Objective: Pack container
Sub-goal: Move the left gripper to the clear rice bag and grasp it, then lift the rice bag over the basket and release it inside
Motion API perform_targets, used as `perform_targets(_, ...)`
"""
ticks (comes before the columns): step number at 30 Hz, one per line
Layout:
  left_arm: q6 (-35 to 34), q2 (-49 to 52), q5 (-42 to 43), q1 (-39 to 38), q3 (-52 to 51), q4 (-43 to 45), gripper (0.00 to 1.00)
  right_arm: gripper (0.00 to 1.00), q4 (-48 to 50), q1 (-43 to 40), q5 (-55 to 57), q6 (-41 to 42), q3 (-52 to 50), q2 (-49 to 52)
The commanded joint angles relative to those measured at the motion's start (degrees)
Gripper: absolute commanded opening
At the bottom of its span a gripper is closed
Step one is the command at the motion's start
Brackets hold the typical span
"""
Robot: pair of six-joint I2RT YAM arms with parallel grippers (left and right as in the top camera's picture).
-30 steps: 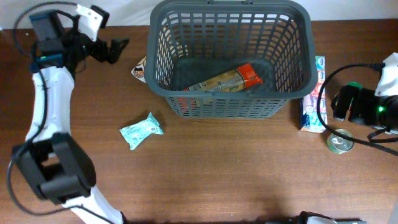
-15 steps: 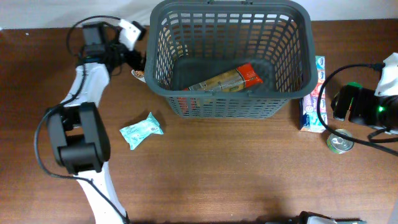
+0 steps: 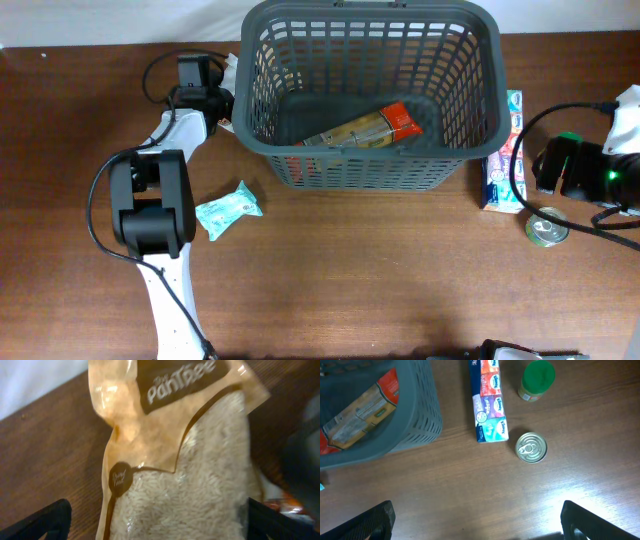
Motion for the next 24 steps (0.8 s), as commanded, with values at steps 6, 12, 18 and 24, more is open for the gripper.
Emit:
perform_targets(6, -0.3, 3.5, -7.1, -1.5, -0.3, 0.8, 0.72, 0.99, 0.0, -0.2, -0.8, -0.6, 0.1, 0.2)
perform_targets(12, -0.3, 3.9, -9.6, -1.4, -0.3, 0.1, 0.25, 0.99, 0.0, -0.2, -0.8, -0.6, 0.1, 0.2)
perform_targets(18, -0.3, 3.9, -9.6, -0.9, -0.3, -1.2, 0.02, 0.99, 0.0, -0.2, -0.8, -0.6, 0.1, 0.2)
perform_targets(24, -1.6, -0.9, -9.6, 0.3, -0.3, -4.3, 0.01, 0.99, 0.0, -0.2, -0.8, -0.6, 0.1, 0.2)
